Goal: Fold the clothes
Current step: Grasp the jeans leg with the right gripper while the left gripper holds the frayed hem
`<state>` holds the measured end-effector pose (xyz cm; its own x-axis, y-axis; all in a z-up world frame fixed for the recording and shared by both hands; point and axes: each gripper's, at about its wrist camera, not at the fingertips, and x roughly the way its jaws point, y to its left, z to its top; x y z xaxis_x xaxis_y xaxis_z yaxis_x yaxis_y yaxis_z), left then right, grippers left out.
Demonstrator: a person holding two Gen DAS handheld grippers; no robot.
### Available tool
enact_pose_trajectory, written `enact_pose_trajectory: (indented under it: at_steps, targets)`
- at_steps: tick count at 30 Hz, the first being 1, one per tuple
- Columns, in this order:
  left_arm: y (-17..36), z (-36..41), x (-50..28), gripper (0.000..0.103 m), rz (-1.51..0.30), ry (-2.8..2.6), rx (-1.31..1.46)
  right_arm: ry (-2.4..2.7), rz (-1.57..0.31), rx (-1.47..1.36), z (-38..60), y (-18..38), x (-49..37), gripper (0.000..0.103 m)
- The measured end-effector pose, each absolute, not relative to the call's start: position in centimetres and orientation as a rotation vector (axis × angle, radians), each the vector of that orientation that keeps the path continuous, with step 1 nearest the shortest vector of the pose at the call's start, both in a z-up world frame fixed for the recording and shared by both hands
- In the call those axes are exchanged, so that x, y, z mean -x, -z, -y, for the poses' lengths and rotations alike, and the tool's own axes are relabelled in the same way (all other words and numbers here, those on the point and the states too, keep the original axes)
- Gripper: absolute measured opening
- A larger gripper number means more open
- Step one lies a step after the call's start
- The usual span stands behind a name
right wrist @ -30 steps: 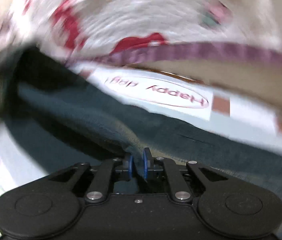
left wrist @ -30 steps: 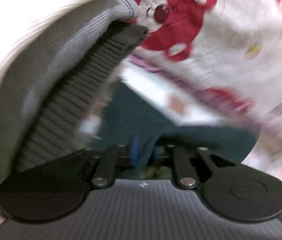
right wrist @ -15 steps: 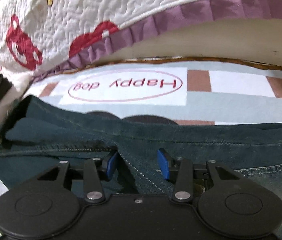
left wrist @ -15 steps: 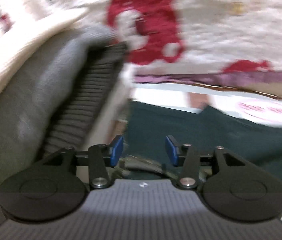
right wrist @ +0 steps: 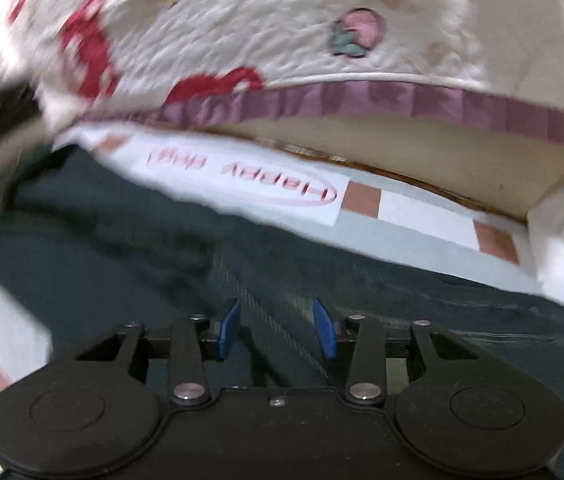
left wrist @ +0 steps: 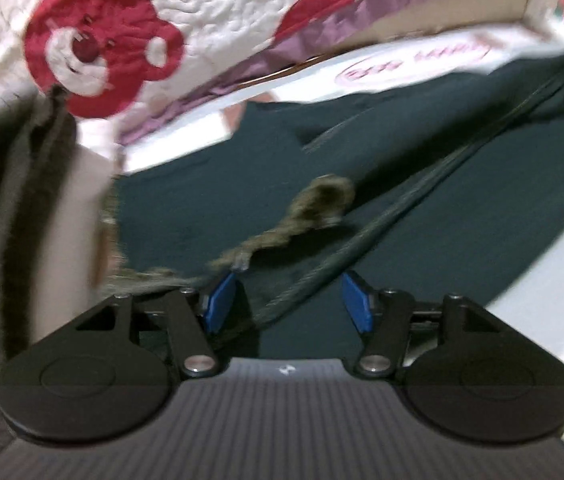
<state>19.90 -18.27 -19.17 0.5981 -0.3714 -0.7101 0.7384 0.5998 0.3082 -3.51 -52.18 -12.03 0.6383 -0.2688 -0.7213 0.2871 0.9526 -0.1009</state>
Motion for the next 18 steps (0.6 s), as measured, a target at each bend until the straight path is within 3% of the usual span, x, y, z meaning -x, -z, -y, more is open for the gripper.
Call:
enact_pose_trajectory:
  at_steps: [10,11,12,13,16,18]
  targets:
    - [19.7,18.1,-19.8,0.075,-0.557,0.647,-0.747,0.337,-0.952,0.38,48.7,15.1,2.2,0.044]
    - [19.6,18.1,-20.1,0.069,-0.57,0.658,-0.719,0.333,-0.961,0.404,48.5,15.3,1.9,0.039]
    - [19.4,18.0,-20.4,0.038,-0.582,0.669,-0.691,0.333,-0.968,0.395,48.6,15.2,1.8,0.035]
    - [19.3,17.9,-20.7,0.02,-0.594,0.68,-0.664,0.342,-0.972,0.368,48.8,14.8,1.8,0.027]
    - [18.5,17.7,-21.1,0.011,-0.568,0.664,-0.623,0.358,-0.936,0.312,49.4,13.3,2.7,0.01]
    - [17.4,17.3,-21.1,0.009,-0.511,0.626,-0.61,0.357,-0.914,0.266,49.7,12.4,3.1,0.009]
